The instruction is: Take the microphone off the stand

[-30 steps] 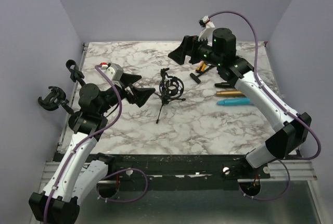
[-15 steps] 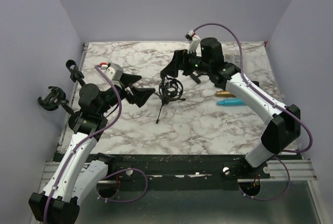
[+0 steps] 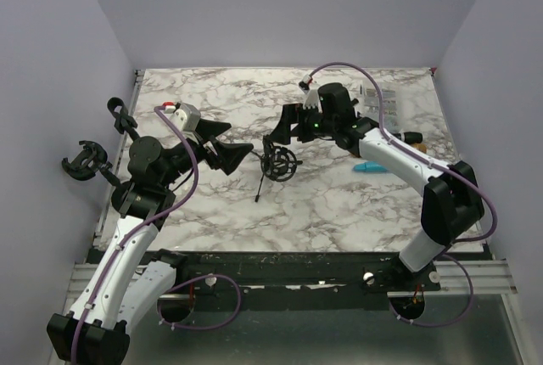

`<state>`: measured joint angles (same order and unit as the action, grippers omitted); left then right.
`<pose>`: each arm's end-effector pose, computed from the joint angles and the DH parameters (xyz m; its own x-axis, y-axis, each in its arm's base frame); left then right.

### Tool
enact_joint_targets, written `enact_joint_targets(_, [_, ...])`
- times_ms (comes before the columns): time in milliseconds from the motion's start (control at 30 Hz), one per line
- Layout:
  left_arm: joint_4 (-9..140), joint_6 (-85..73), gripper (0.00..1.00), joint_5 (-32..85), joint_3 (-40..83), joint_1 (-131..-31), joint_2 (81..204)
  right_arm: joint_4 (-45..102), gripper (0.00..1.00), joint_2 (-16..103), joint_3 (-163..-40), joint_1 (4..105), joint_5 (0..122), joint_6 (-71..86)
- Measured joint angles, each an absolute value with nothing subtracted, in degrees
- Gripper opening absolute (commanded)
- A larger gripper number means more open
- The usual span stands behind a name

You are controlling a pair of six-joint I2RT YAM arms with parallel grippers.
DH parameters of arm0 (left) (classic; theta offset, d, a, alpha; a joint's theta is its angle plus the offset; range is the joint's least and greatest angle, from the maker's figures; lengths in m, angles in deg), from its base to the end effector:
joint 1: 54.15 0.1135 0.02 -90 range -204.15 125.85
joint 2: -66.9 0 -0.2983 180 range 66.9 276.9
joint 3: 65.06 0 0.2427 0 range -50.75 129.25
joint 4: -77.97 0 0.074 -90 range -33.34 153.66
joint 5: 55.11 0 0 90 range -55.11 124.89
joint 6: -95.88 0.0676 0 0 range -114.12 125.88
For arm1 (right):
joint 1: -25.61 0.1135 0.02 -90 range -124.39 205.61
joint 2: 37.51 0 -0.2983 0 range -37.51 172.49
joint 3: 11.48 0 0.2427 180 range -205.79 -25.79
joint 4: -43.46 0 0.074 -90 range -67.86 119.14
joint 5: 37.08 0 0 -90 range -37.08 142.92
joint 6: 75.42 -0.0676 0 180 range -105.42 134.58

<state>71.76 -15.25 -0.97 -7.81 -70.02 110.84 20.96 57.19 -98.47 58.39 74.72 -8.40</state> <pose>0.1519 -0.0844 0.3923 -0.1706 -0.2552 -0.9517 0.7711 0.5667 -0.2902 0.3253 0.2394 0.3094 -0.6911 -0.0139 -0.7227 -0.5461 0.6651 0.5094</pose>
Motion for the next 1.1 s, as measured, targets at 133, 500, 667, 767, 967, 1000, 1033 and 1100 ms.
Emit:
enact_joint_targets(133, [71.8, -15.2, 0.97, -1.0, -7.8, -70.0, 110.9, 21.0, 0.99, 57.2, -98.5, 58.5, 74.7, -9.0])
enact_joint_targets(500, [71.5, -15.4, 0.96, -0.9, -7.8, -70.0, 112.3, 19.2, 1.00, 48.1, -98.5, 58.5, 71.0, -13.8])
enact_joint_targets(667, [70.6, -15.4, 0.96, -0.3, -7.8, -70.0, 113.1, 20.0, 1.00, 37.4, -93.5, 58.6, 65.8, -15.5])
enact_joint_targets(767, [69.8, -15.1, 0.98, 2.0, -7.8, -70.0, 112.7, 20.2, 1.00, 32.0, -87.2, 58.5, 62.1, -16.9])
enact_joint_targets(967, [68.0, -14.3, 0.99, 8.7, -7.8, -70.0, 112.1, 18.7, 1.00, 26.9, -73.4, 58.5, 58.8, -20.0])
enact_joint_targets(1000, [67.8, -14.4, 0.98, 10.6, -7.8, -70.0, 112.4, 18.5, 1.00, 26.2, -71.7, 58.5, 58.5, -20.5])
enact_joint_targets(1033, [67.6, -14.6, 0.98, 13.0, -7.8, -70.2, 113.1, 18.2, 1.00, 25.1, -69.9, 58.5, 58.3, -21.1])
enact_joint_targets(1100, [67.3, -14.9, 0.98, 16.0, -7.9, -70.2, 114.5, 18.1, 1.00, 22.9, -67.8, 58.5, 58.2, -21.8])
